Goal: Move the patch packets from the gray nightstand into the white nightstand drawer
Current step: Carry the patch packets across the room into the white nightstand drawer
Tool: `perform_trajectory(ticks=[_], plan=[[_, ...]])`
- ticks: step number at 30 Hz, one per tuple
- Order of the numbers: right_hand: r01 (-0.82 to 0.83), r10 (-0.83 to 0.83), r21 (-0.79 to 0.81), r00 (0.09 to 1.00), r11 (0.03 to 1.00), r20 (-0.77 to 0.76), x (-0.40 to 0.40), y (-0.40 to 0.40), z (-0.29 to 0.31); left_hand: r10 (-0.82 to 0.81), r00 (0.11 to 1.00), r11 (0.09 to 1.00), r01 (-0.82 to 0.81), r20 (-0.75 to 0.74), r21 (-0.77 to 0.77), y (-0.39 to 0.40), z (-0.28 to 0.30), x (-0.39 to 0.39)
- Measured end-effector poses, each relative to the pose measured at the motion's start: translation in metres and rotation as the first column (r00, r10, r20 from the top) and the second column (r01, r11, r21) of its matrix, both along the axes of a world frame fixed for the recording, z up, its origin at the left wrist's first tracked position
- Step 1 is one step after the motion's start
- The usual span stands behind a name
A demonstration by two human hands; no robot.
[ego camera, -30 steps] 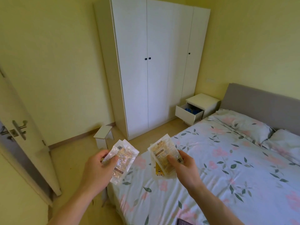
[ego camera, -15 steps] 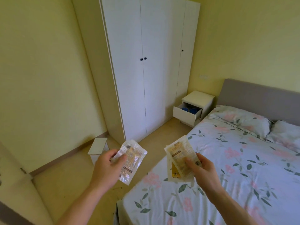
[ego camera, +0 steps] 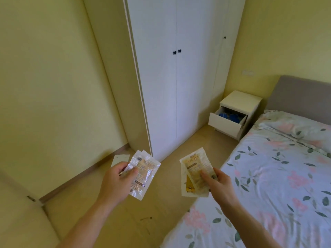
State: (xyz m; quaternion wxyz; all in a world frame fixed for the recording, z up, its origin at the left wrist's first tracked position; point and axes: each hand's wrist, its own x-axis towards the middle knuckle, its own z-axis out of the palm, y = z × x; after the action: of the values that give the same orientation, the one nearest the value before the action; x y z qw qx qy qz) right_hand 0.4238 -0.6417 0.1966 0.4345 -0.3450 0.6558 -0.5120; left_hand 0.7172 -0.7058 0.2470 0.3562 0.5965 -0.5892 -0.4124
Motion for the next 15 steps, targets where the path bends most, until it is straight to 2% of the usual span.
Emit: perform_trajectory(ticks=[7, 15], plan=[[-0.061, 0.06, -0.015, 0.997, 0.998, -0.049, 0.069, -0.138, 0.0, 0.054, 0.997, 0.999, -0.053, -0.057, 0.011, -0.142, -0.018, 0.068], [0.118, -0.118, 0.003, 0.993, 0.993, 0.003, 0.148, -0.244, -0.025, -0.146, 0.989, 0.989, 0.147, -0.015, 0.021, -0.295, -0.035, 0.111]])
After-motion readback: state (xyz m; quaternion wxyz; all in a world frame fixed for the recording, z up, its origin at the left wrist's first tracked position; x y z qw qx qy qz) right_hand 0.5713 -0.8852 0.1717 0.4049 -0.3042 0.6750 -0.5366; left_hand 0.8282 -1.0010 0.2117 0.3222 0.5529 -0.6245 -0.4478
